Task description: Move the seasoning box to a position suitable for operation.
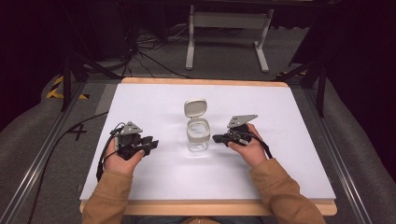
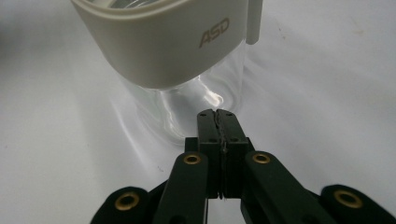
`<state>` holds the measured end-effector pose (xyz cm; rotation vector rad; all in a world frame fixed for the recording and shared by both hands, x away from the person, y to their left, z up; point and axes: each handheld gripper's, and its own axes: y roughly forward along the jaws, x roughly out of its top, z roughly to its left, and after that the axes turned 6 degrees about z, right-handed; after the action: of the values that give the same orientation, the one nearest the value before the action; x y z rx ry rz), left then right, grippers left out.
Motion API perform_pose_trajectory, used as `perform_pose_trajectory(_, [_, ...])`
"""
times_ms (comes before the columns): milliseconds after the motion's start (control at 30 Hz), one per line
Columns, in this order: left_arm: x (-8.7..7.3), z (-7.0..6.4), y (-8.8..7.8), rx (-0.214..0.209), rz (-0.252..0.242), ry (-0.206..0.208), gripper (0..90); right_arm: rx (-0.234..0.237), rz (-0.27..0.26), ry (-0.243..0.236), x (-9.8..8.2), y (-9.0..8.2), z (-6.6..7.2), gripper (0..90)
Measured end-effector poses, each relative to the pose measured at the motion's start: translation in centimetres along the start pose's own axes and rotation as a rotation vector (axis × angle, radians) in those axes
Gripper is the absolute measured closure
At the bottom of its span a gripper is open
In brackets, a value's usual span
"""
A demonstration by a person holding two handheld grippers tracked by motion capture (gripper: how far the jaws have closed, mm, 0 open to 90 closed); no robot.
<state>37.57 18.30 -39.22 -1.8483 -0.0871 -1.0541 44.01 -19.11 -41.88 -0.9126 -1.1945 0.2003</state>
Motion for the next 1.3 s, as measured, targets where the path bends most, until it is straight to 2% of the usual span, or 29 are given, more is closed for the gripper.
perform_pose_trajectory(100, [-0.2,0.0,-0.1,-0.002,0.003,-0.007,67.1,0.017,0.015,-0.022,0.1,0.8,0.4,90.0])
perform_pose_trajectory(167, [-0.3,0.1,-0.2,0.001,-0.005,-0.012,67.3,0.001,0.033,-0.036,0.3,1.1,0.7,90.0])
perform_pose_trajectory(267, [-0.3,0.2,-0.2,0.001,-0.001,-0.018,67.8,0.026,0.033,-0.023,0.3,1.2,0.8,90.0])
perform_pose_trajectory(467, [0.2,0.2,0.5,-0.01,0.003,-0.002,68.5,0.057,0.039,-0.043,0.3,1.4,1.8,90.0])
perform_pose_trajectory(600, [0.7,0.2,0.8,-0.031,0.007,0.001,69.6,0.059,0.026,-0.051,0.3,1.3,2.1,90.0])
perform_pose_trajectory(667, [1.0,0.3,0.9,-0.038,0.008,0.004,70.3,0.047,0.014,-0.046,0.4,0.7,2.0,90.0])
perform_pose_trajectory(800, [1.6,0.5,0.8,-0.049,-0.003,0.001,72.3,0.021,-0.037,-0.018,0.5,-1.6,1.3,90.0])
perform_pose_trajectory(900, [2.1,0.6,0.3,-0.059,-0.023,0.003,72.4,0.004,-0.046,-0.011,0.9,-3.1,0.5,90.0])
perform_pose_trajectory(1000, [2.3,0.6,-0.1,-0.079,-0.038,-0.004,72.6,-0.007,-0.065,-0.001,1.5,-4.6,-0.2,90.0])
perform_pose_trajectory(1067, [2.4,0.4,-0.3,-0.088,-0.034,0.013,73.3,-0.006,-0.085,0.001,2.1,-5.4,-0.6,90.0])
perform_pose_trajectory(1100, [2.4,0.2,-0.3,-0.095,-0.032,0.008,73.8,-0.009,-0.092,0.002,2.5,-5.8,-0.8,90.0])
perform_pose_trajectory(1300, [3.0,-0.5,-0.2,-0.136,-0.026,0.045,75.2,-0.017,-0.104,0.0,4.0,-6.7,-1.1,90.0])
